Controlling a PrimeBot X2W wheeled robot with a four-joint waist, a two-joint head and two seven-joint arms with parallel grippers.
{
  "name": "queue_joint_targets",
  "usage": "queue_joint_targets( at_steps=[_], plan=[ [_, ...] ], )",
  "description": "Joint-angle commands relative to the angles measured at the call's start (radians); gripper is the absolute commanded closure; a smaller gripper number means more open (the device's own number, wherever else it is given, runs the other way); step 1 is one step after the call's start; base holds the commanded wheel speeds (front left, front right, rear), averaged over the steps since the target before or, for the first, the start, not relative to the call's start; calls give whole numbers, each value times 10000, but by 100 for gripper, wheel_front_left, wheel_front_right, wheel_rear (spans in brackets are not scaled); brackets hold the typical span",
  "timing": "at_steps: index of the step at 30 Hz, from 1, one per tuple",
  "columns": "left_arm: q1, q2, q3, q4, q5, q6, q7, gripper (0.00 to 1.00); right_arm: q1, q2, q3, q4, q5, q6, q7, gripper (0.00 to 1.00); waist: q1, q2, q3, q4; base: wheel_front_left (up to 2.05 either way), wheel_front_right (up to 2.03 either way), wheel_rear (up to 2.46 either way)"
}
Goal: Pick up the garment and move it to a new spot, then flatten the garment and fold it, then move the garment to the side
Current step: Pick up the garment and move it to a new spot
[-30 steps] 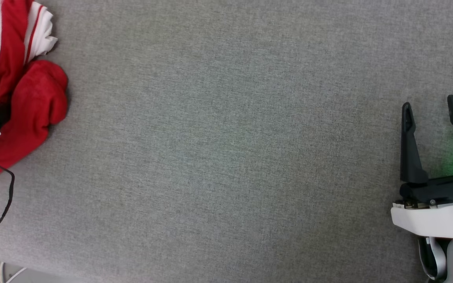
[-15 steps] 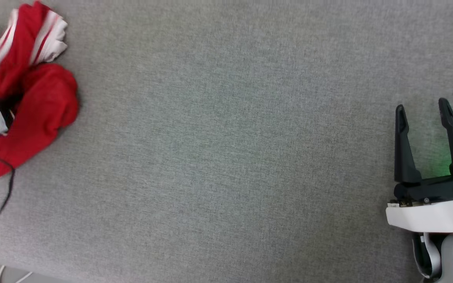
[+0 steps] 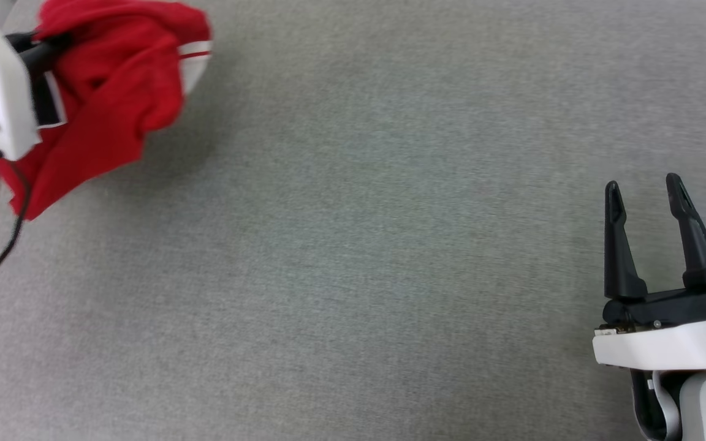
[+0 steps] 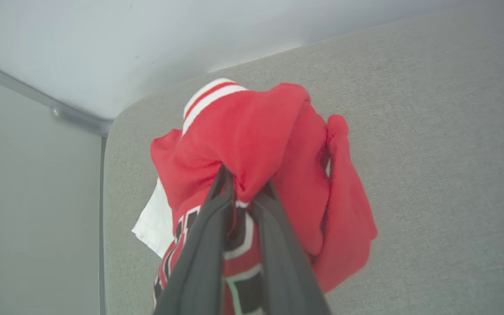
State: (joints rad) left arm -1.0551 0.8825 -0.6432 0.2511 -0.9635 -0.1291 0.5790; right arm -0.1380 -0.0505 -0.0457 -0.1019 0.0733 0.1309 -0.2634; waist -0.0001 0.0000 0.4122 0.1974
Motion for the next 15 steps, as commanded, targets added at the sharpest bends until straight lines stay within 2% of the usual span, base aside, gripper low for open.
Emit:
queue_joint_targets(
  at_steps=[1,6,15],
  plan=[
    [-184,-123,-181,-256,70,-1,18,100,151,6,-19,5,76,-3,-21,0,1,0,-288,-349,0,0,0],
    [-786,-833,-937,-1182,266,0,111,100,186,11,1,35,320,-3,-21,0,1,0,-527,-1007,0,0,0],
    [-1340,-2607,-2860,-2054,364,0,-112,100,324,12,-148,76,619,-3,-21,0,1,0,-574,-2237,0,0,0]
  ],
)
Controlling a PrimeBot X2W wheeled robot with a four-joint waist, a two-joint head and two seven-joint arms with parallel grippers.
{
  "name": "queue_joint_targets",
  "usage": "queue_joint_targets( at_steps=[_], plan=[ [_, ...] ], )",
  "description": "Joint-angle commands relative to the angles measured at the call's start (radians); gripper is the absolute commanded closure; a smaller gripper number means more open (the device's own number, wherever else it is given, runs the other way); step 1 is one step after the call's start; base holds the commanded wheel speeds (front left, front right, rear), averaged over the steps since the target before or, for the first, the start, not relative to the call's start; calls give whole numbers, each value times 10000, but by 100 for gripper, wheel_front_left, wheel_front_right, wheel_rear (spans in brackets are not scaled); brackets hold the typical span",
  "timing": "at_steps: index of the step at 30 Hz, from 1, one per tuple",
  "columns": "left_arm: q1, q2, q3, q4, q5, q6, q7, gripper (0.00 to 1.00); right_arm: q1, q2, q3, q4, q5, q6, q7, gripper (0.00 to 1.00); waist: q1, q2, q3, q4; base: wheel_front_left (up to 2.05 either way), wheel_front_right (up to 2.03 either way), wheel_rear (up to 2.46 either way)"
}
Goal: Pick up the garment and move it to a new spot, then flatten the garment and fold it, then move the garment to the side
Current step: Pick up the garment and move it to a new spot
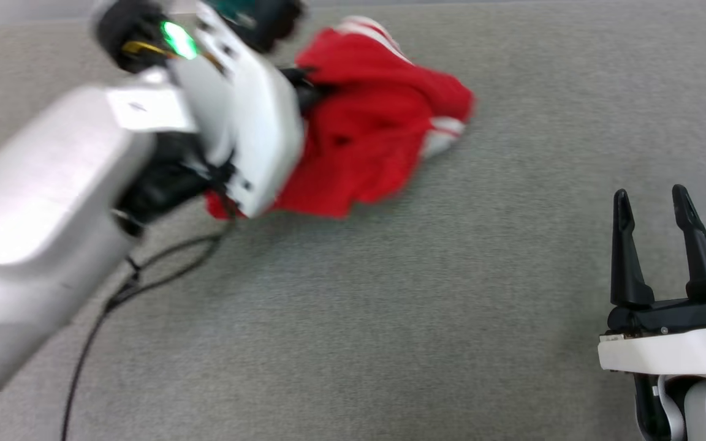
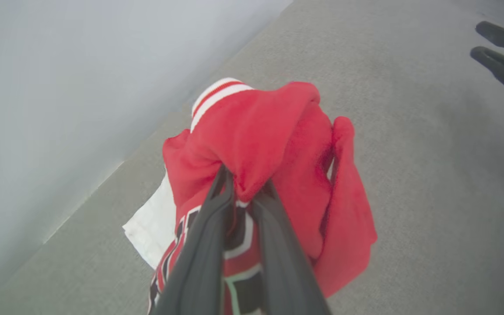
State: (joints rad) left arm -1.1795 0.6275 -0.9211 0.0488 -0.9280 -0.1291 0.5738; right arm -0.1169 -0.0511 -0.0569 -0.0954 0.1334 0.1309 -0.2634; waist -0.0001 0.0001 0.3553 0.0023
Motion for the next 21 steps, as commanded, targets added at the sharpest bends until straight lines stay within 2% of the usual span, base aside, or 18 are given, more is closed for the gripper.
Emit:
queue_joint_targets(
  at_steps=[1,5,6,11,14,19,21],
  plan=[
    [-65,-242,-349,-66,1,0,-101,100,123,17,-55,13,63,-3,-21,0,1,-1,14,-391,0,0,0],
    [350,-806,-1612,-15,-42,0,-261,100,93,18,-59,28,169,-3,-21,0,1,-1,125,-702,0,0,0],
    [350,-806,-1612,-15,-42,0,-261,100,93,18,-59,28,169,-3,-21,0,1,-1,125,-702,0,0,0],
    [1027,-1248,-3136,238,-170,0,-532,100,56,18,-33,53,272,-3,-21,0,1,-1,193,-898,0,0,0],
    [1765,-1418,-3510,313,-216,-2,-556,100,83,17,-22,82,289,-3,-21,0,1,-1,181,-958,0,0,0],
    [2998,-1764,-3601,292,23,-3,-388,100,193,17,-61,136,219,-3,-21,0,1,-1,61,-901,0,0,0],
    [3139,-1856,-3591,294,121,-2,-625,100,230,18,-60,152,162,-3,-21,0,1,-1,-42,-822,0,0,0]
  ],
)
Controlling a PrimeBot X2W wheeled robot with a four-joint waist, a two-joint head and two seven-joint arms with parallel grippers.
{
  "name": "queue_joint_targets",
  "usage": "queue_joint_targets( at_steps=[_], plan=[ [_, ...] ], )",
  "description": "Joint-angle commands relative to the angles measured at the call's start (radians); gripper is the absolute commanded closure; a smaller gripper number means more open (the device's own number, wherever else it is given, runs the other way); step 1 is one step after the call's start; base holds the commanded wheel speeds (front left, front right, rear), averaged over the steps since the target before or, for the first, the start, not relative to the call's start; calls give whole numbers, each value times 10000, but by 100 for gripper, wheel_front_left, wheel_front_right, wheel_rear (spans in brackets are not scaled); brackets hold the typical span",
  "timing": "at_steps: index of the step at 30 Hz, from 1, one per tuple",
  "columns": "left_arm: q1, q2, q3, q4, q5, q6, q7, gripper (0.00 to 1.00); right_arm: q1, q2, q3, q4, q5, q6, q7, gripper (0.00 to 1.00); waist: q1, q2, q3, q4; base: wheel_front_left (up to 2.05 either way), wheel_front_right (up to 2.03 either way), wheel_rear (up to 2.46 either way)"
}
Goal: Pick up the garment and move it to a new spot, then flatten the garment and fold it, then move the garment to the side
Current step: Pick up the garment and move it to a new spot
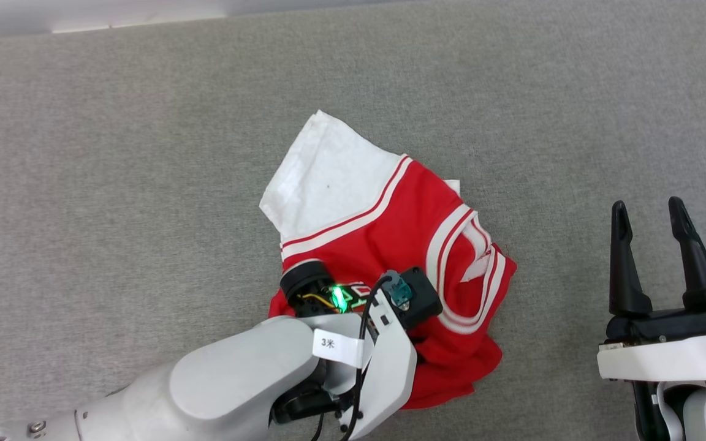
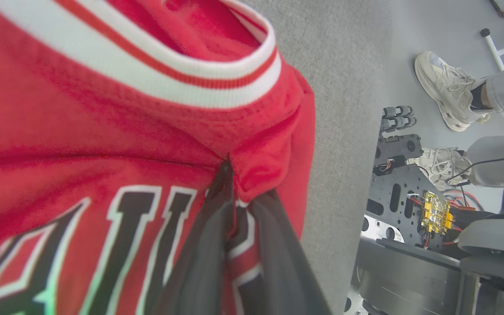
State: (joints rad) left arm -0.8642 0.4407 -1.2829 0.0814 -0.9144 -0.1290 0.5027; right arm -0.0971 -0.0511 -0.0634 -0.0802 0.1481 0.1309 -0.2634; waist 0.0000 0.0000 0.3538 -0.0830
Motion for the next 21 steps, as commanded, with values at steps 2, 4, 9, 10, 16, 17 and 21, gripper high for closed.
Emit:
queue_joint_targets(
  at_steps=[2,4,9,10,16,17,21],
  plan=[
    [-115,-77,36,74,176,-4,-481,0,134,17,-35,40,-77,-3,-21,0,0,0,-190,144,0,0,0],
    [-252,-205,55,207,311,-4,-1160,0,239,17,-39,68,-153,-3,-21,0,0,0,-399,258,0,0,0],
    [-355,-360,699,412,684,186,-2847,0,567,17,-94,103,-292,-3,-21,0,0,0,-1001,572,0,0,0],
    [-339,-352,892,416,760,314,-3166,0,621,17,-99,116,-297,-3,-21,0,0,0,-1110,625,0,0,0],
    [-45,-1,1952,426,1411,1582,-5178,0,942,17,-110,128,-401,-3,-21,0,0,0,-1654,899,0,0,0],
    [63,103,2117,499,1587,1874,-5565,0,998,15,-116,130,-406,-3,-21,0,0,0,-1744,938,0,0,0],
    [690,425,2622,780,2149,3048,-6973,0,1157,17,-141,98,-415,-3,-21,0,0,0,-1949,1066,0,0,0]
  ],
)
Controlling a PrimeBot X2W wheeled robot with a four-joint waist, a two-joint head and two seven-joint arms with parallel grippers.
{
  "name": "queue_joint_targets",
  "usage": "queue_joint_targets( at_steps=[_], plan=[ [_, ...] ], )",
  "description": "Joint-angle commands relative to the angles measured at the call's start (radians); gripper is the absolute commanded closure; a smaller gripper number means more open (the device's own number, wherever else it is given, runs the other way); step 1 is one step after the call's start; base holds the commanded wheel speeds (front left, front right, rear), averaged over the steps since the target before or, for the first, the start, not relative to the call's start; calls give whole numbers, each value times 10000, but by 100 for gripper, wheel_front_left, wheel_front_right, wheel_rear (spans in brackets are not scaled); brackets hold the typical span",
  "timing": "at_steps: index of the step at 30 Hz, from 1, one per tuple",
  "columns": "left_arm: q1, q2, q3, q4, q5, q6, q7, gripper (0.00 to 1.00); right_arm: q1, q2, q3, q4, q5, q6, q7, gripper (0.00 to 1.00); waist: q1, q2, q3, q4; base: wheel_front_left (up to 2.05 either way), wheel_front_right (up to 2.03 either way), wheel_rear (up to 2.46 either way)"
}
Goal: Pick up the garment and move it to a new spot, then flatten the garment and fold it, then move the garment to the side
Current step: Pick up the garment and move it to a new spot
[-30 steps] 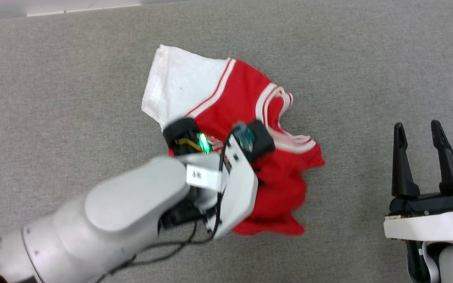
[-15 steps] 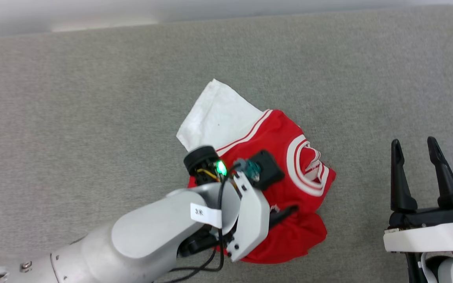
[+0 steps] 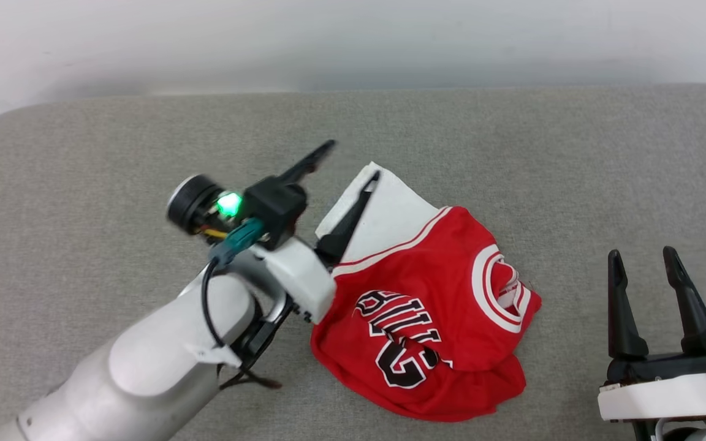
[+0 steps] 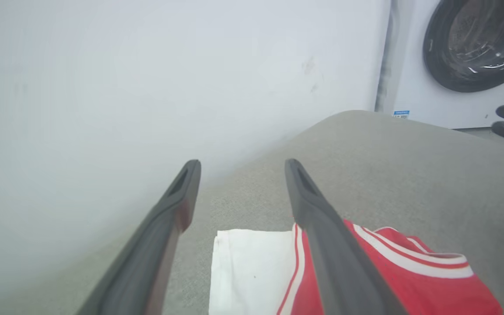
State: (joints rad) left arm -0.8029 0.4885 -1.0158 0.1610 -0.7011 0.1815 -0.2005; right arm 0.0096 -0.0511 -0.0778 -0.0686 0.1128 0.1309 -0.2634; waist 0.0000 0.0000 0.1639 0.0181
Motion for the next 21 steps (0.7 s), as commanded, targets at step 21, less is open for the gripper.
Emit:
queue_joint_targets(
  at_steps=[21],
  plan=[
    [5565,-1099,5329,-1564,3269,2005,-649,0,349,15,-16,6,90,-3,-21,0,0,0,-506,483,0,0,0]
  ],
)
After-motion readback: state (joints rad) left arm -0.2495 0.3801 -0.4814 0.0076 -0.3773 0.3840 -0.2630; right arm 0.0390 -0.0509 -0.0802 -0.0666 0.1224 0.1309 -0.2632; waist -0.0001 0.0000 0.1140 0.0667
